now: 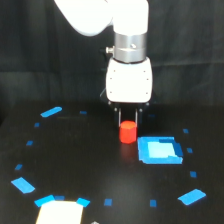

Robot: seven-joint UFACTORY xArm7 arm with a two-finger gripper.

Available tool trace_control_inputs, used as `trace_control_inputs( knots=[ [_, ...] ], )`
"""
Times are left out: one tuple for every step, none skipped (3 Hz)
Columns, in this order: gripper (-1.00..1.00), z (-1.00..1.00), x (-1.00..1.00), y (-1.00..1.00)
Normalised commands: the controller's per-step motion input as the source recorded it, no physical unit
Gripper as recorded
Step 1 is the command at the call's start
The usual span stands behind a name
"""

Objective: Pick up the red object from the table

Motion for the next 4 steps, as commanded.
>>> trace_control_inputs(
  knots=[
    [-1.0,0.76,-0.26,-0.02],
    [-0.34,1.0,0.25,0.43],
    [-0.89,1.0,0.13,0.32],
    [-0.81,1.0,-0.72,-1.0]
  ],
)
